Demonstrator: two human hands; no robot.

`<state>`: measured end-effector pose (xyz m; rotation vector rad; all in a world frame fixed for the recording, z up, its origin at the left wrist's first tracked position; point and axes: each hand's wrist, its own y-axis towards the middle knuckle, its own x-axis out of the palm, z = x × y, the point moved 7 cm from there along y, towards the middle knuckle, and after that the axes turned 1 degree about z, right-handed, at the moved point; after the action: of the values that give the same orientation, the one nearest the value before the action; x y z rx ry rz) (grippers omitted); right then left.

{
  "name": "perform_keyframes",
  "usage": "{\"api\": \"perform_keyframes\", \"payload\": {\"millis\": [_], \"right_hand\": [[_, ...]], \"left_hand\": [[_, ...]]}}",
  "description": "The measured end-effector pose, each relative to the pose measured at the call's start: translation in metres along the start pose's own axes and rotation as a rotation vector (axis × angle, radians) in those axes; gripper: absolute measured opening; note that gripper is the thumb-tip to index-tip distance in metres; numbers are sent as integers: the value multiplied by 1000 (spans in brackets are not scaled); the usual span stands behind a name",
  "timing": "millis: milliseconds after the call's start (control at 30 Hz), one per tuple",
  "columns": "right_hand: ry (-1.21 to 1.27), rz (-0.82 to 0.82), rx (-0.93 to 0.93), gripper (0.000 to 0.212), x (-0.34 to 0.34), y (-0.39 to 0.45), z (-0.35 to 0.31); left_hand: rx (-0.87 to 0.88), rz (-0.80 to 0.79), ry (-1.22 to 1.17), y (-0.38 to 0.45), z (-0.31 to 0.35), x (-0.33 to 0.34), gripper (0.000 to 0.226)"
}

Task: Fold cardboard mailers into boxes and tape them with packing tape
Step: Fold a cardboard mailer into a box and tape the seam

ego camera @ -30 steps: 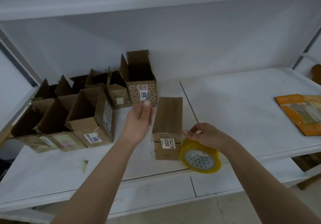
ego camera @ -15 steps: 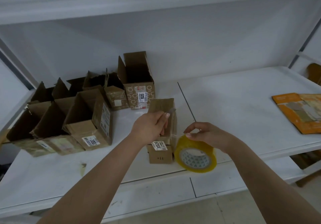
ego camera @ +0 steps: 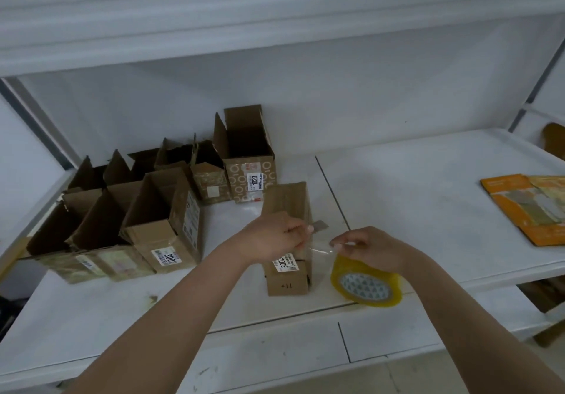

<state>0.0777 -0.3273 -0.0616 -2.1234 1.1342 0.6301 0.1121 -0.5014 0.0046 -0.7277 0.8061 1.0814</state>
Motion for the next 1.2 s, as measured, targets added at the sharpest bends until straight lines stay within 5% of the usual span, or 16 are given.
{"api": "perform_keyframes", "payload": {"millis": [133,400,567,700,833,967,1200], "right_hand": [[85,41,18,18,-6,-14,0],[-44,201,81,24,-17,-28,-13],[179,198,128,21,-15,-37,0],[278,178,204,18,-11,-42,21],[316,176,211,19,-8,-44,25],[351,202,188,19,-12,-44,21],[345,271,122,20,-22,-51,12]], "left_hand": [[-47,-162,49,4,14,10,46],[-246,-168,387,12,26,20,43],[-245,-190,226,7,18,15,38],[-276,43,-83,6,-1,-4,44],[-339,339,34,4,-6,-9,38],[-387,331,197,10,0,3,23],[-365,285,174,18,5,6,48]]}}
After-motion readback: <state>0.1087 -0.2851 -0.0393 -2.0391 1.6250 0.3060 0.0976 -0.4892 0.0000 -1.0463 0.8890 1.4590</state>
